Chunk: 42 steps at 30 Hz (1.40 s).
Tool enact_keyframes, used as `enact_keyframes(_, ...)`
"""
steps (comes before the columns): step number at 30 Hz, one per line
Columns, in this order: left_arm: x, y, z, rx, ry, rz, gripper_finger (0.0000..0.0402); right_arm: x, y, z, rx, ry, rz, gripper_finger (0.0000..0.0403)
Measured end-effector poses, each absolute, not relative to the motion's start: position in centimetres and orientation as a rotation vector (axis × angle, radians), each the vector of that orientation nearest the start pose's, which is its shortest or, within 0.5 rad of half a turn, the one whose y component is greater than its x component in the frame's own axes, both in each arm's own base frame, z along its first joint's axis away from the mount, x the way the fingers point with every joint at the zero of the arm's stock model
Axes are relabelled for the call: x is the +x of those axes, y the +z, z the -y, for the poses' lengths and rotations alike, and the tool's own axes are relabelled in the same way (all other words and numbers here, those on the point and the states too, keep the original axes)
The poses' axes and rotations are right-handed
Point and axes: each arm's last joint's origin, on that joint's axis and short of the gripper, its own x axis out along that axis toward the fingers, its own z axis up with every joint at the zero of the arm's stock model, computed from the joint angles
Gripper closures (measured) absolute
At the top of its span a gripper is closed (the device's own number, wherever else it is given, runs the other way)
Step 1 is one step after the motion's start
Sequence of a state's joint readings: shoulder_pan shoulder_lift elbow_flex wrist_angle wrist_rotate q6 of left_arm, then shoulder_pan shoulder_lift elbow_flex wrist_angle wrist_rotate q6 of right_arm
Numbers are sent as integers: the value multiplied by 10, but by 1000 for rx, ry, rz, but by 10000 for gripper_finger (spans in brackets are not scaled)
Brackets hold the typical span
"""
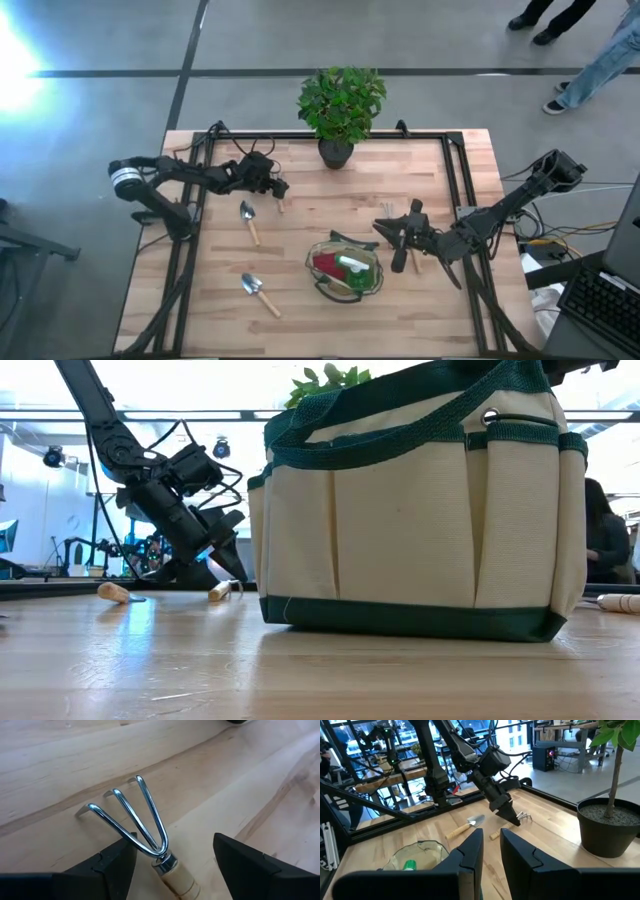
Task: Pick & Place Garden tools in Gardening bag
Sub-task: Put the left brown hand rake into the green gardening bag
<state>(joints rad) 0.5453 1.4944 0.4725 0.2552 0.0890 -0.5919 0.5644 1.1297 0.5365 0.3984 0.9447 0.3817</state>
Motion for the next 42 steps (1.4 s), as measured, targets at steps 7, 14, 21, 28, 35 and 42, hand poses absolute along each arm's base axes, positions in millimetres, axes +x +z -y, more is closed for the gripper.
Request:
enact_keyframes(7, 213, 121, -126, -797, 646, -596, 189, 204, 239, -102, 242, -400, -69, 346)
enact_keyframes(14, 213, 121, -126, -788, 640, -609, 256, 204, 239, -102, 242, -399, -69, 346)
enact_keyframes(21, 213, 120, -125, -766, 626, -624, 332, 204, 239, -102, 241, -400, -69, 346)
enact_keyframes(28, 213, 120, -125, -753, 626, -625, 335, 205, 238, -102, 241, -399, -69, 346)
enact_keyframes(35, 213, 120, -125, -751, 628, -623, 335, 204, 239, -102, 241, -399, -69, 346)
enact_keyframes(42, 213, 120, -126, -742, 628, -624, 335, 204, 238, -102, 241, -400, -70, 346)
